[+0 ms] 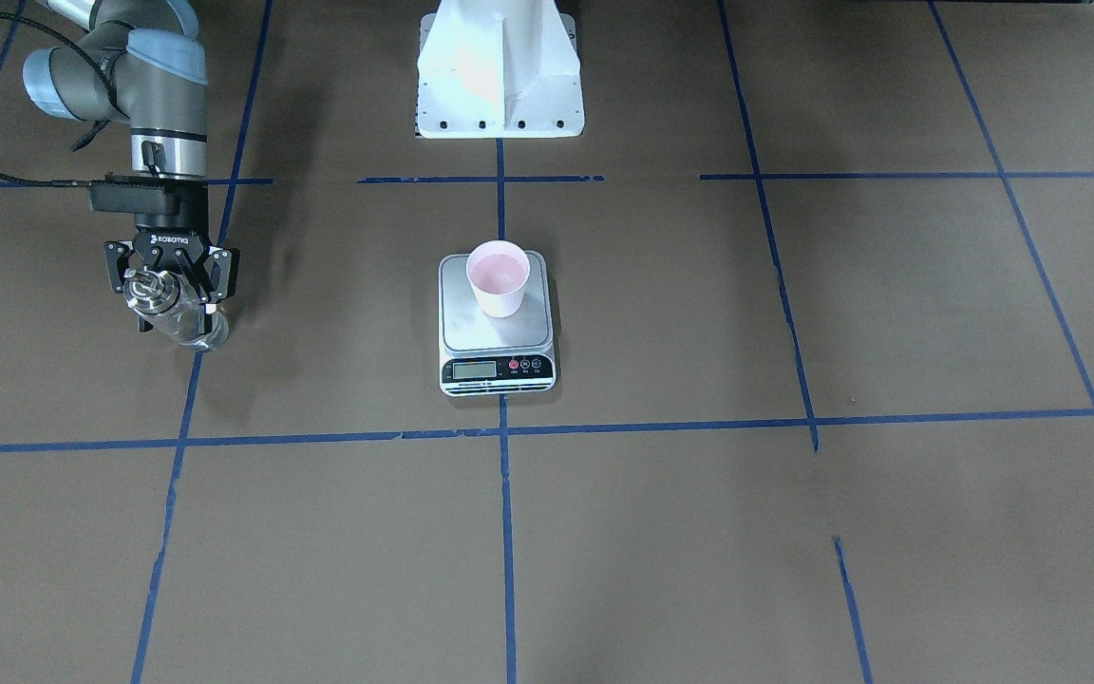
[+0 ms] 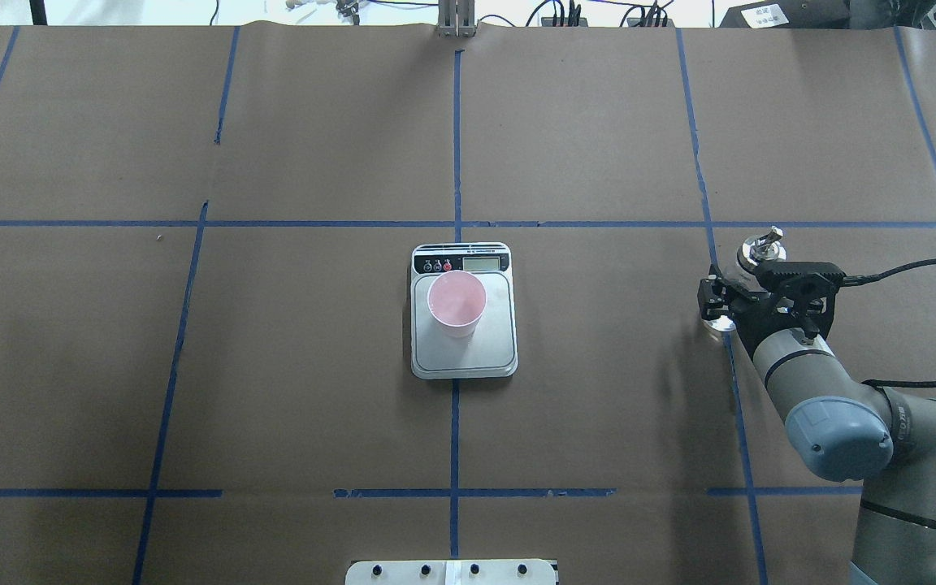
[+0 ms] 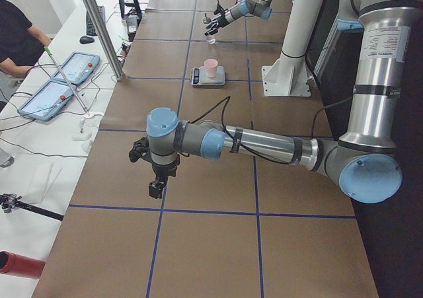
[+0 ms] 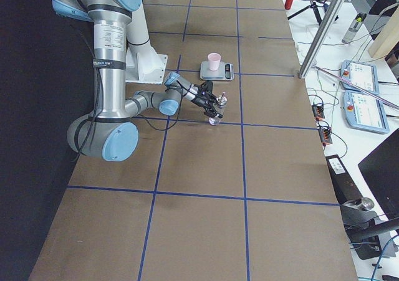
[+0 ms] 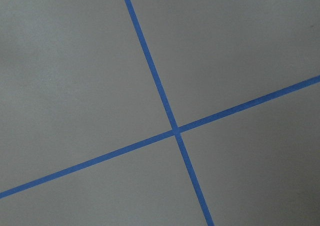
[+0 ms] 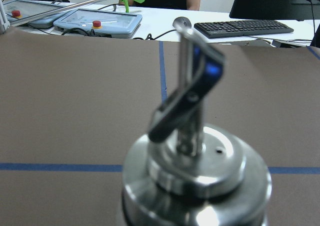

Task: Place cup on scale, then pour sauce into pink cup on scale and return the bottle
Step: 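Lower the glass bottle onto the table with the right gripper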

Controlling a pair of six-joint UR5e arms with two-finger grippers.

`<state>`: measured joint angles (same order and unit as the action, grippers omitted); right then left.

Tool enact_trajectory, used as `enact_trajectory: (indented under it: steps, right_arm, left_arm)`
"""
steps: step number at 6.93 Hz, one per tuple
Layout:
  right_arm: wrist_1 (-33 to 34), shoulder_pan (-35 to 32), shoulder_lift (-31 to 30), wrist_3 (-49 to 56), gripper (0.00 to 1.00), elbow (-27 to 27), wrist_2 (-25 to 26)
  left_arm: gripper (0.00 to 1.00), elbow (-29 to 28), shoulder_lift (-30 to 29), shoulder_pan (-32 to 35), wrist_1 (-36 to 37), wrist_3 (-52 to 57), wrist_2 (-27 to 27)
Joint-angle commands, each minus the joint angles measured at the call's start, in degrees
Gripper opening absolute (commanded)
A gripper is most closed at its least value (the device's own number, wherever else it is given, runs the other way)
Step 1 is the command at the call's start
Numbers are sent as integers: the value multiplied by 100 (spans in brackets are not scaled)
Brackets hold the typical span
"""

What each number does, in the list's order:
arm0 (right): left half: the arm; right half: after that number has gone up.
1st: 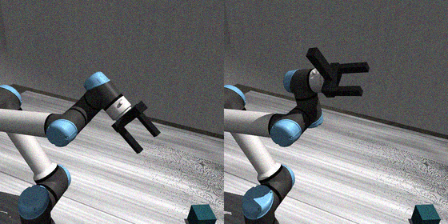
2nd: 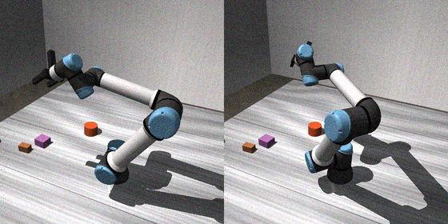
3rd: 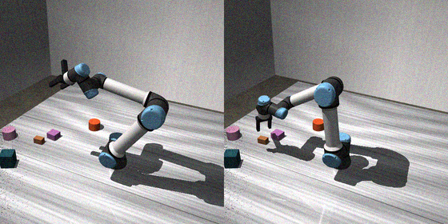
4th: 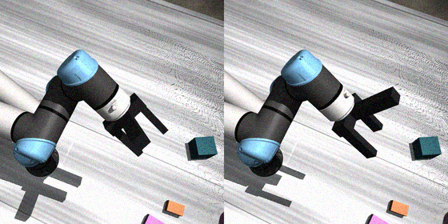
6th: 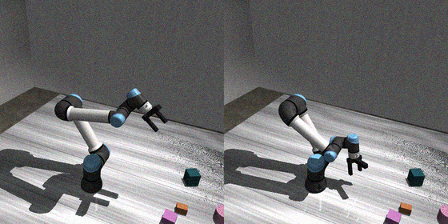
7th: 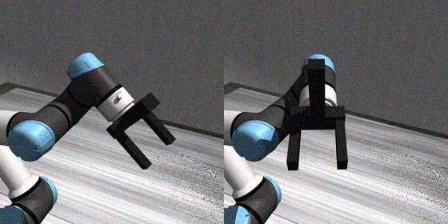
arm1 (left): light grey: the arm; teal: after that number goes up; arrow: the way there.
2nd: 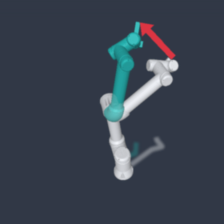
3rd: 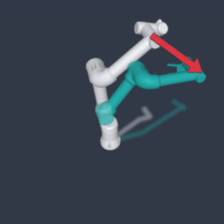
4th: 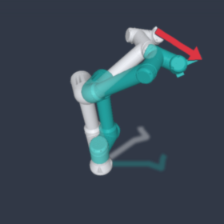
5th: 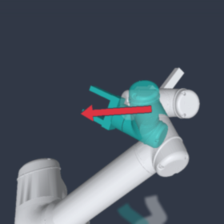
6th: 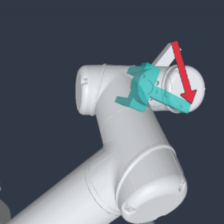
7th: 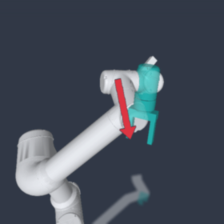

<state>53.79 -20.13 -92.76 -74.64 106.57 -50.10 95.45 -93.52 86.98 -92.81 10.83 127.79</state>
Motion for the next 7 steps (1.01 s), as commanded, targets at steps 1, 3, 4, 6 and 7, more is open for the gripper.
enact_trajectory:
  steps: [1,3,4,6,7]
  right_arm:
    - [0,0,-5,11,97,4,0]
    - [0,0,4,-24,100,74,-9]
    - [0,0,12,-59,100,92,-226]
    - [61,-18,-49,-68,100,189,-807]
    - [79,-26,-84,-68,100,206,-1035]
  left_arm:
    - [100,0,-9,3,0,-2,0]
    - [100,9,-9,3,0,-2,0]
    - [100,9,-9,-6,0,-2,0]
    - [100,9,-9,3,0,-2,0]
    - [100,9,-9,3,0,-2,0]
